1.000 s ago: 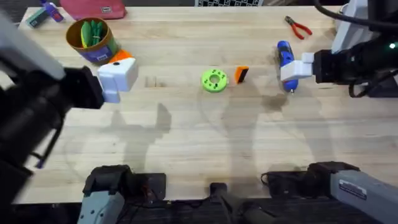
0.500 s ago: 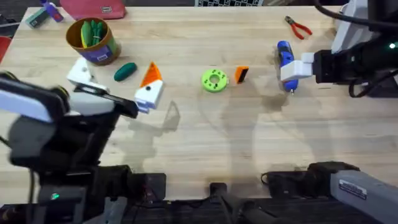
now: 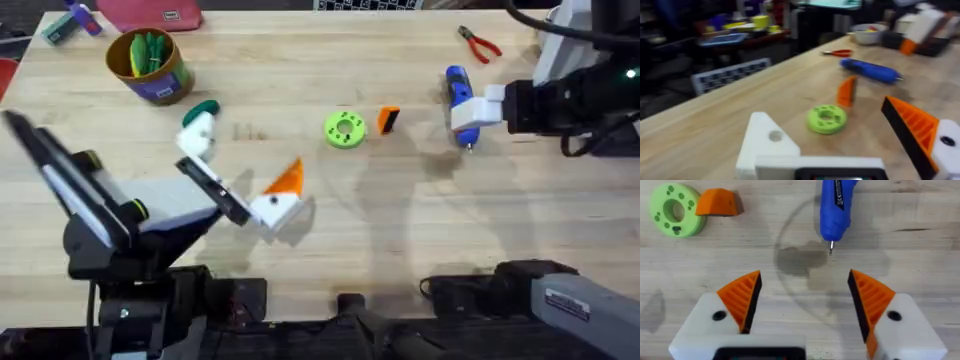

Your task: Pick up the gripper from the table and insert it into the empty holder that is missing its gripper. Then pick up a screw, insert it into the mounting hole, and use the screwdriver to tighten it. Finally, clean up the table by picking up the vegetable and placing it into the bucket.

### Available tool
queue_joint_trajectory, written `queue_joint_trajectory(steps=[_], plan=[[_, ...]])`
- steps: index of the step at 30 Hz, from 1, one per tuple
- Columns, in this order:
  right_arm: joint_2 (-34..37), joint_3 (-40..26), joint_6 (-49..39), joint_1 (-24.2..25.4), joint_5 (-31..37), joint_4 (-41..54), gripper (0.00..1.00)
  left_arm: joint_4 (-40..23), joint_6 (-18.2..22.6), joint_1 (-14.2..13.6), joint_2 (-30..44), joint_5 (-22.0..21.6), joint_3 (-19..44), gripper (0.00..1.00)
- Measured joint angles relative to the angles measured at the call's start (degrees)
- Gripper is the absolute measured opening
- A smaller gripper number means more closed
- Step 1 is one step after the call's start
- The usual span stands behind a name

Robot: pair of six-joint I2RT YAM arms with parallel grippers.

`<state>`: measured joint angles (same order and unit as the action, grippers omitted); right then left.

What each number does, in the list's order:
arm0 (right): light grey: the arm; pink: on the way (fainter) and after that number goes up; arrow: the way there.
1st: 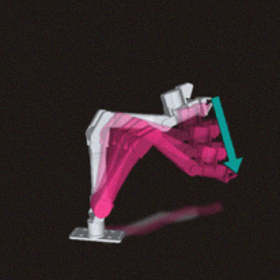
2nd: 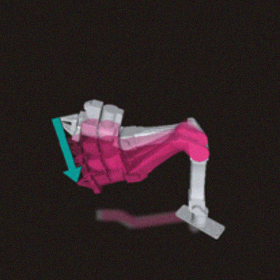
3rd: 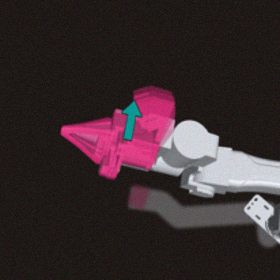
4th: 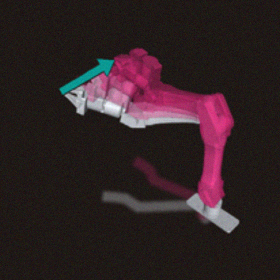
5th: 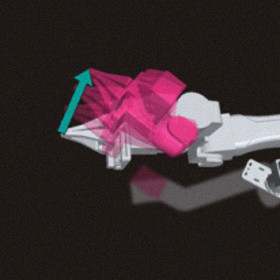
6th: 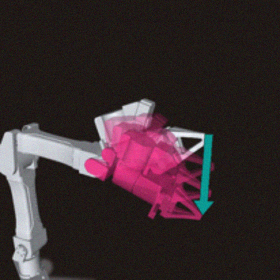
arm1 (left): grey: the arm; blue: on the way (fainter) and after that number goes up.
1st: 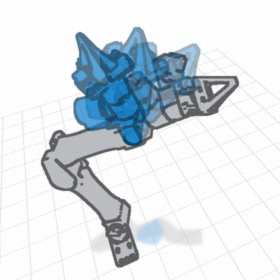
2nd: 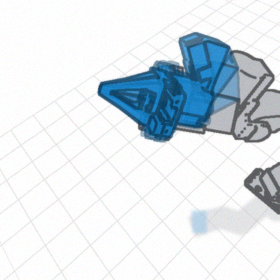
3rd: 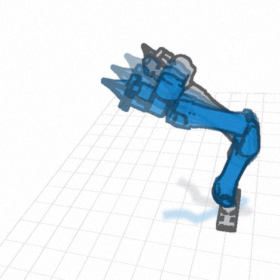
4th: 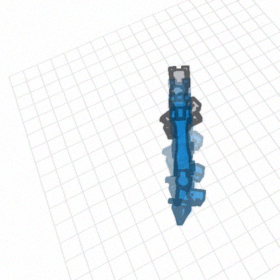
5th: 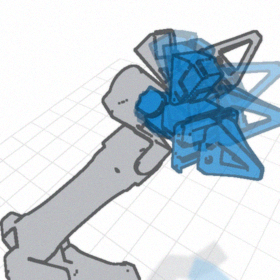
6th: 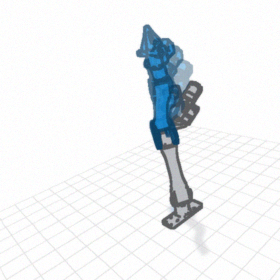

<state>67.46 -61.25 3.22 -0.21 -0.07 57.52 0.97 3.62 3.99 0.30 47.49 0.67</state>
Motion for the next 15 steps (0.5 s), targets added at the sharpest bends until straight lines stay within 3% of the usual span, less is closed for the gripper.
queue_joint_trajectory(steps=[4, 7, 15], plan=[[0.0, 0.0, 0.0, 0.0, 0.0, 0.0, 0.994, -6.1, -0.5, 0.0, 0.0, 9.3, 0.0, 0.987], [0.0, 0.0, 0.0, 0.0, 0.0, 0.0, 0.994, -7.6, -0.9, -0.7, 0.0, 14.0, 0.1, 0.986], [0.0, 0.0, 0.0, 0.0, 0.0, 0.0, 0.994, -8.4, -1.1, -3.2, 0.0, 19.2, 0.1, 0.985]])
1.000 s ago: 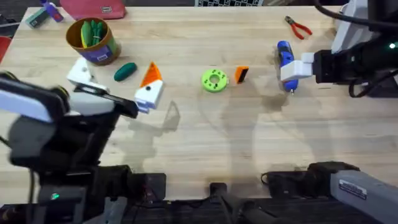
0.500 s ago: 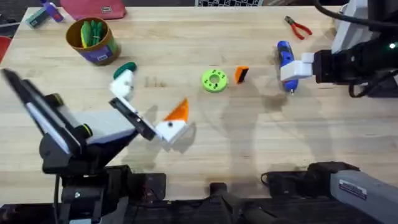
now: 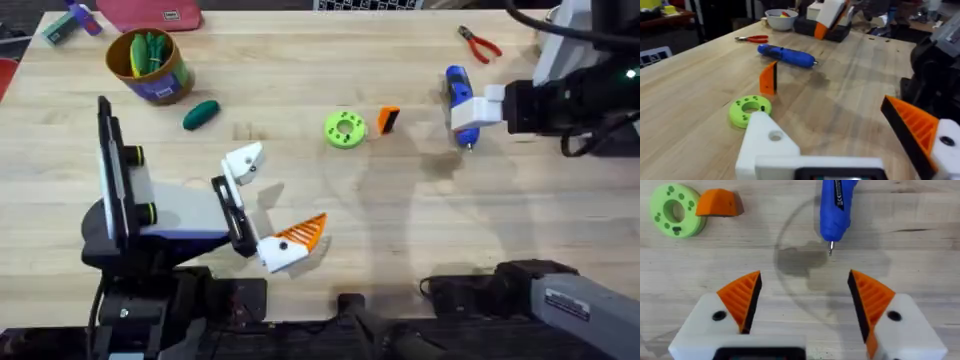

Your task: Pick up the gripper from the table and insert it into the empty holder that is missing its gripper. Then pick up a screw, insert it into the mounting hole, and use the screwdriver to tighten it. Finally, clean up the table by picking up the vegetable and placing it into the bucket.

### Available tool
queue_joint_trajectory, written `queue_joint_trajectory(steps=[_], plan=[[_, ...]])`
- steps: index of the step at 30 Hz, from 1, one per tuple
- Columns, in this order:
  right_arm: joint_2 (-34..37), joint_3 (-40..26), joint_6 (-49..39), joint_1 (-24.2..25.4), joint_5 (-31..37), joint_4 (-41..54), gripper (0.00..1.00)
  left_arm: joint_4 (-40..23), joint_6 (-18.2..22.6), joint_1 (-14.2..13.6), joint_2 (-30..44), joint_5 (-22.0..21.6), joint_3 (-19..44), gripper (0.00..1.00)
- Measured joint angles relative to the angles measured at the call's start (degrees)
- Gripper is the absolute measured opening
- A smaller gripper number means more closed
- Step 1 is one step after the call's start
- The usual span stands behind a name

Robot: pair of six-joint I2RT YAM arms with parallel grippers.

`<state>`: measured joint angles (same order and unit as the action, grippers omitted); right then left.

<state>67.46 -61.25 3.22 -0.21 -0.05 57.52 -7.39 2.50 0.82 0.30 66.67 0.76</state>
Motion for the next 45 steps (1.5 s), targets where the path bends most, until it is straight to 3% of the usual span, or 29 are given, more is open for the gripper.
queue_joint_trajectory(steps=[7, 45], plan=[[0.0, 0.0, 0.0, 0.0, 0.0, 0.0, 0.994, -0.2, 0.0, -2.2, 0.0, 1.3, 0.0, 0.986], [0.0, 0.0, 0.0, 0.0, 0.0, 0.0, 0.994, -0.5, 0.0, -2.2, 0.0, 2.8, 0.0, 0.986]])
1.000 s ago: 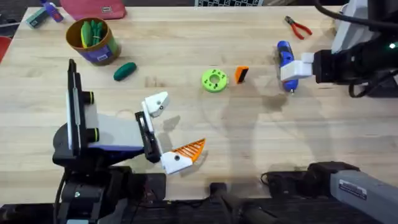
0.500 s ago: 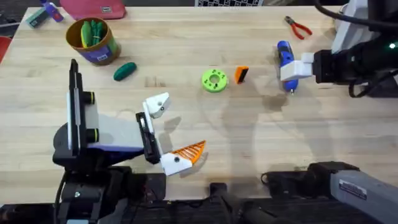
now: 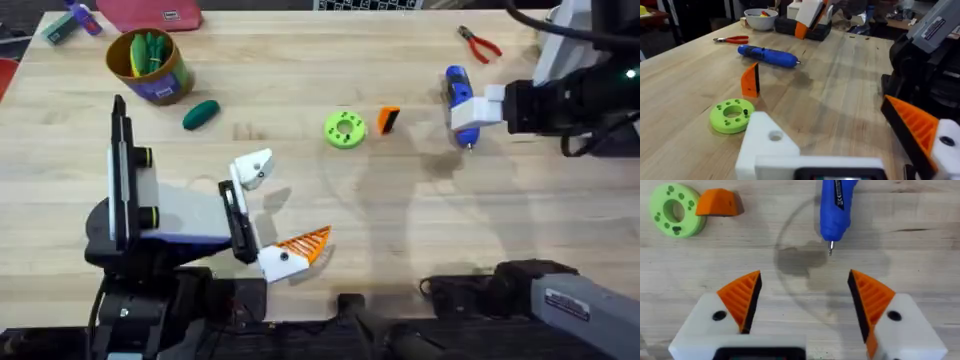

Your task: Pick up the gripper from the table and insert it into the empty holder that is missing its gripper. Then pick up a screw, insert it into the mounting hole, and use the screwdriver to tighten it. Finally, clean up the table by picking up the vegetable and placing it into the bucket.

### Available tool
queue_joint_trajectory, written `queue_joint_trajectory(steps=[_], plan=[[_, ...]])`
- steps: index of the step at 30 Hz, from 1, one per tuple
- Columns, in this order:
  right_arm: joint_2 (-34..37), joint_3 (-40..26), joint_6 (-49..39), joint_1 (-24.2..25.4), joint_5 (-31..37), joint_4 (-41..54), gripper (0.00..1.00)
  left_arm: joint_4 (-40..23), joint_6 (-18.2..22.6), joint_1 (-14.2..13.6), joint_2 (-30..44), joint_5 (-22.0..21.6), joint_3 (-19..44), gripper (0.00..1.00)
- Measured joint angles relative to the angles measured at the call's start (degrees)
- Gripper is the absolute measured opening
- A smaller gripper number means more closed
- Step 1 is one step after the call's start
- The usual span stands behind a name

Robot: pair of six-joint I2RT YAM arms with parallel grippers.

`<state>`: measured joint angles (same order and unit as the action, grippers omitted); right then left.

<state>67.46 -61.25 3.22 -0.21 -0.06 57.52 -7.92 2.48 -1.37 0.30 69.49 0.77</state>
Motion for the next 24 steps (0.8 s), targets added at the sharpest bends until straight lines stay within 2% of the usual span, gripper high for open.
queue_joint_trajectory(steps=[15, 20, 24], plan=[[0.1, 0.0, 0.0, -0.6, 0.0, 0.0, 0.994, 0.0, 0.0, 0.0, 0.0, 0.0, 0.0, 0.987], [4.1, -2.6, 0.0, -6.3, 0.0, 1.3, 0.994, 0.0, 0.0, 0.0, 0.0, 0.0, 0.0, 0.987], [12.3, -11.0, 0.5, -11.2, 0.0, 4.8, 0.994, 0.0, 0.0, 0.0, 0.0, 0.0, 0.0, 0.987]])
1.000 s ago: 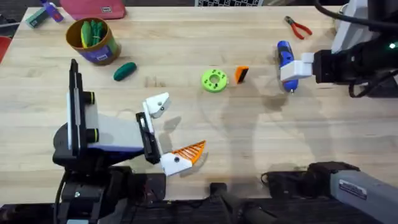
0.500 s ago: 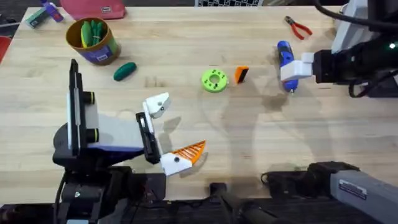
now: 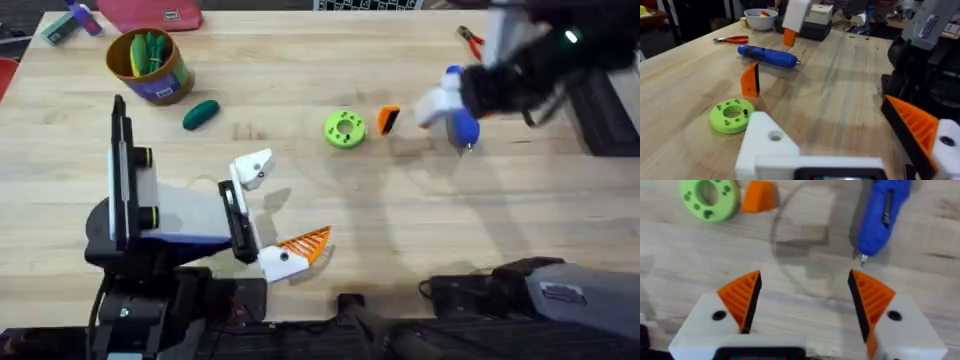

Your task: Pick up the gripper from the table and insert it into the empty holder that is missing its gripper. Then pick up a screw, insert it into the mounting hole, and use the screwdriver to tighten it. Finally, clean up the table by picking up the vegetable and placing it into the bucket.

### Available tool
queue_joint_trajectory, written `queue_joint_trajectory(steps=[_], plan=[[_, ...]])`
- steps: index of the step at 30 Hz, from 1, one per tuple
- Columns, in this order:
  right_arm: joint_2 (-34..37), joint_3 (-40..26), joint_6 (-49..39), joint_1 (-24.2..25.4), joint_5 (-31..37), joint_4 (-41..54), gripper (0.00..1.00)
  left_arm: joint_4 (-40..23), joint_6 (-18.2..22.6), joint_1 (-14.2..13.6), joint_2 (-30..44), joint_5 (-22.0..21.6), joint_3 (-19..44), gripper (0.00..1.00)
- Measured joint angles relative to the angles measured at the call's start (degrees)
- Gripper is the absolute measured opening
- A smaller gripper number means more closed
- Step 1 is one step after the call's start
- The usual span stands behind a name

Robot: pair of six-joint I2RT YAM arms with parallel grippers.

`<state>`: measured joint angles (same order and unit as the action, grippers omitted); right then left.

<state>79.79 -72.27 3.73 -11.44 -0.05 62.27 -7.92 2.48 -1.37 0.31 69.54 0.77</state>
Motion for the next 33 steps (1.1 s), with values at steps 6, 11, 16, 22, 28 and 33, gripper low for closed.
queue_joint_trajectory(steps=[6, 11, 16, 22, 28, 33], plan=[[13.4, -15.9, 4.6, -5.3, 0.0, 6.3, 0.993, 0.0, 0.0, 0.0, 0.0, 0.1, 0.0, 0.987], [21.4, -23.3, 6.6, -8.9, 1.1, 7.1, 0.994, 0.0, 0.0, 0.0, 0.0, 0.1, 0.0, 0.987], [25.4, -23.9, 7.0, -10.7, 2.8, 6.8, 0.994, 0.0, 0.0, 0.0, 0.0, 0.1, 0.0, 0.987], [28.4, -23.9, 7.0, -10.6, 3.7, 6.4, 0.988, 0.0, 0.0, 0.0, 0.0, 0.1, 0.0, 0.987], [30.6, -23.9, 7.4, -10.5, 3.9, 5.3, 0.959, 0.0, 0.0, 0.0, 0.0, 0.1, 0.0, 0.986], [31.1, -22.1, 8.0, -10.4, 3.9, 2.5, 0.935, 0.0, 0.0, 0.0, 0.0, 0.1, 0.0, 0.986]])
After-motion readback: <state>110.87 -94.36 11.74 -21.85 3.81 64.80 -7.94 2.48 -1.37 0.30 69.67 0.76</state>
